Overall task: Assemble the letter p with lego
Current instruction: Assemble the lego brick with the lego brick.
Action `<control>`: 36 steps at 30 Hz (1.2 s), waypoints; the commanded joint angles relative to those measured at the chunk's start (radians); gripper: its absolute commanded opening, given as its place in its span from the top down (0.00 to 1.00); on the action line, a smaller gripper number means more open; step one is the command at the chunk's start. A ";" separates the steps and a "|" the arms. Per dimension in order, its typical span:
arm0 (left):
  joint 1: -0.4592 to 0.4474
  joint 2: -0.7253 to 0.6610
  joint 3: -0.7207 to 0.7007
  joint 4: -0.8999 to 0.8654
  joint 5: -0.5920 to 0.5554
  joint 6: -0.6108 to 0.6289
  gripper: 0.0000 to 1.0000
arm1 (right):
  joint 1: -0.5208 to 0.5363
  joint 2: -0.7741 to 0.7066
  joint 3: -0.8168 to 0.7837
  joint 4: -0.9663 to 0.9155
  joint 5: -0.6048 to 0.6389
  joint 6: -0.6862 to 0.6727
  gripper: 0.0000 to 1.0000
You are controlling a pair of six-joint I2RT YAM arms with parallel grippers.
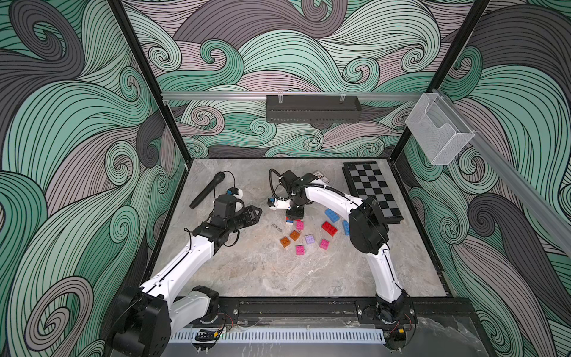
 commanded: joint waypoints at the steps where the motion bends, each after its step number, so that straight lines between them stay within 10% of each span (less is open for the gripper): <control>1: 0.011 -0.009 0.000 0.000 0.000 0.000 0.45 | -0.007 0.071 -0.034 -0.028 0.025 -0.016 0.79; 36: 0.017 -0.004 -0.027 0.027 0.003 0.005 0.45 | -0.040 -0.039 0.014 0.010 -0.087 0.053 0.81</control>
